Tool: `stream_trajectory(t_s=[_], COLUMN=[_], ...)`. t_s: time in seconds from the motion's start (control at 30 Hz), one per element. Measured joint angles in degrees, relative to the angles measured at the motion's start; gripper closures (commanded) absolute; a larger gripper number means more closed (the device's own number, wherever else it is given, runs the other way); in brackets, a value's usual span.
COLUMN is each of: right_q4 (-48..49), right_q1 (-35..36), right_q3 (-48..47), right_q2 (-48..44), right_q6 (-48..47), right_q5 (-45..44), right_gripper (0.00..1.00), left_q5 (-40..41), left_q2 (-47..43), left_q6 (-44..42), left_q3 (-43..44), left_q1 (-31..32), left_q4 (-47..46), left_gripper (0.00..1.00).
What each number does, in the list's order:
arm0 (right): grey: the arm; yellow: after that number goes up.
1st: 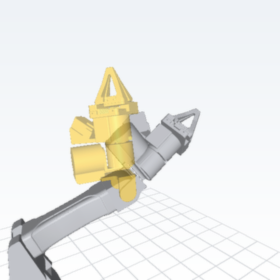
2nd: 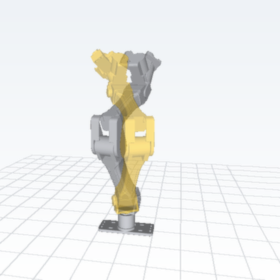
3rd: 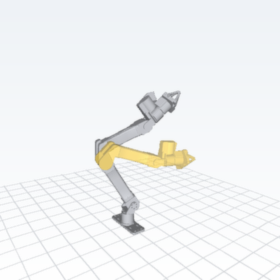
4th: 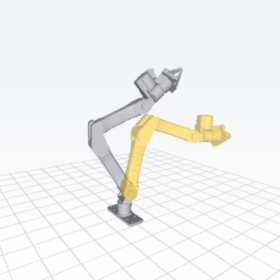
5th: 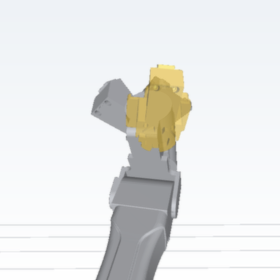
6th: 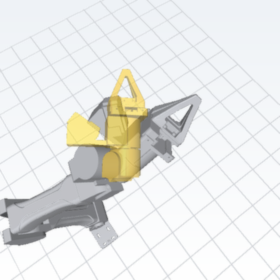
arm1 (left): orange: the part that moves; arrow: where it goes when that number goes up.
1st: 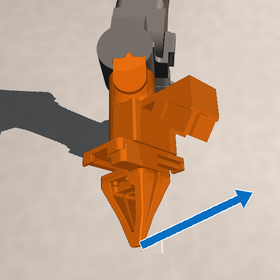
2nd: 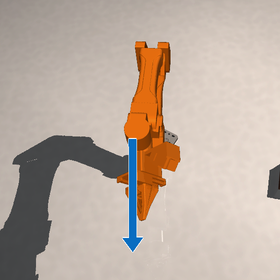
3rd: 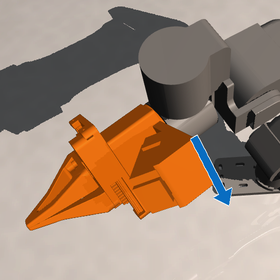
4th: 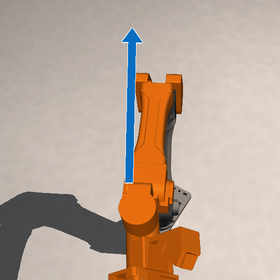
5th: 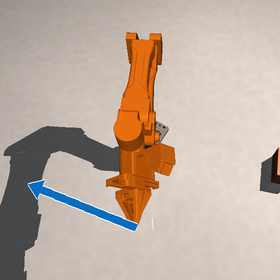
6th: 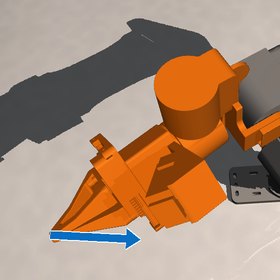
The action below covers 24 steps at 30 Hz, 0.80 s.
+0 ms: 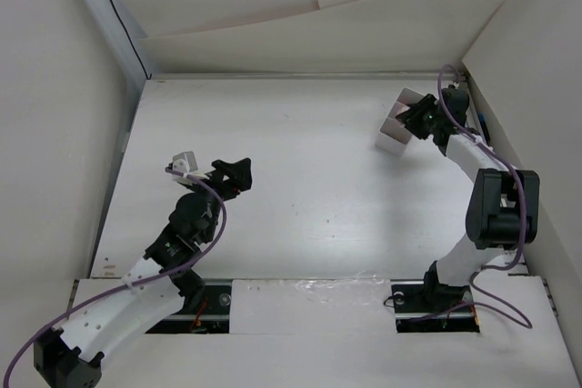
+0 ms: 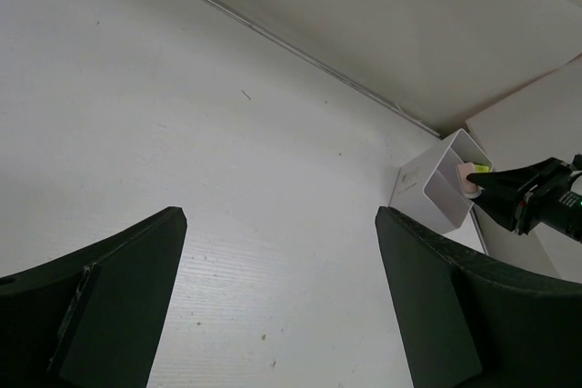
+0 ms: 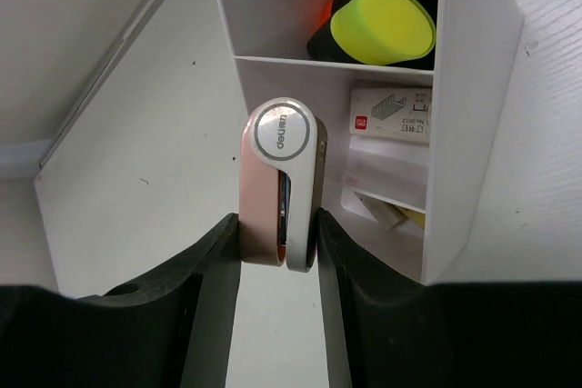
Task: Sort the stationery into containers
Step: Place the stapler in the storage box.
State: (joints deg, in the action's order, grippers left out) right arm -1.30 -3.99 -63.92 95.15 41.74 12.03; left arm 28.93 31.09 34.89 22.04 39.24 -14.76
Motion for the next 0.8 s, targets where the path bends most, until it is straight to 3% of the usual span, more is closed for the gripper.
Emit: stream_trajectory(t_s=[0.37, 0.8], right_q4=[1.55, 2.08], right_q1=[-1.88, -3.10], right_q3=[-0.42, -0.52], right_q2=[2.86, 2.93], right_q6=[1.84, 3.41], right_q5=[5.11, 7.04], right_gripper=[0.63, 0.40], left_q5=[0.02, 0.00], left_q2=[-1.33, -1.22], left_q6=[0.00, 0.00], left_q3=[0.00, -0.02], left_q1=[0.00, 0.00], left_q4=[0.00, 0.00], left_gripper=[0.17, 0.17])
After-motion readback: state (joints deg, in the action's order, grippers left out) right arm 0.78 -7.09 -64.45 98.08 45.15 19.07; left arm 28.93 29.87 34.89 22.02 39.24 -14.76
